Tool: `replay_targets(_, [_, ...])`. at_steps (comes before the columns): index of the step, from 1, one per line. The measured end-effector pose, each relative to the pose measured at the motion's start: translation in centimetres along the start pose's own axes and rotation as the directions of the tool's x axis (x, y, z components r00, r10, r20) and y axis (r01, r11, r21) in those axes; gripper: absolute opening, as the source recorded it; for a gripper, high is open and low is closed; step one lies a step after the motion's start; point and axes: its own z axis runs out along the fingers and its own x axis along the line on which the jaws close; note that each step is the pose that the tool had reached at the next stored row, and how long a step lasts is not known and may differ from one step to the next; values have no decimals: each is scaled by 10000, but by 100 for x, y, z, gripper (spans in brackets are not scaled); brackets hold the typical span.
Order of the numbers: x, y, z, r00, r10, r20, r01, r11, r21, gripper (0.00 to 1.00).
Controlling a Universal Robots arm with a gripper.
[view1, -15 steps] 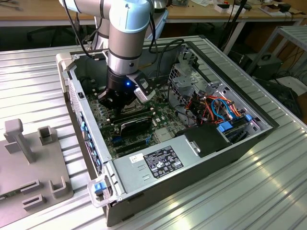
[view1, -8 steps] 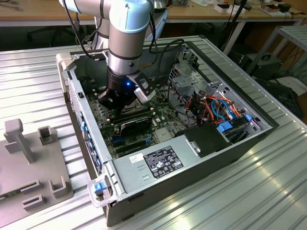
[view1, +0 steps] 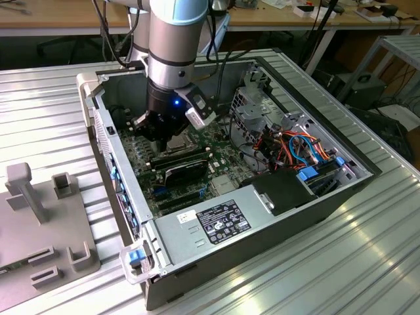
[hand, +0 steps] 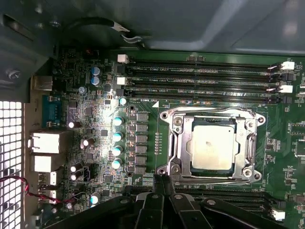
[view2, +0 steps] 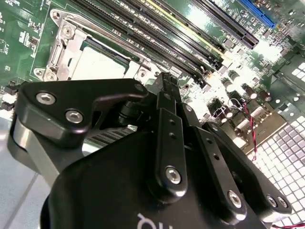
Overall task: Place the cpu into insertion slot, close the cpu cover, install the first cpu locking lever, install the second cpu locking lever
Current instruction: 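Install the second cpu locking lever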
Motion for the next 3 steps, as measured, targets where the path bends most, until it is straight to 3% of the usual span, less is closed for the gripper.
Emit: replay_targets(3, [0,0,-1,10000,0,0,0,10000,-1,11])
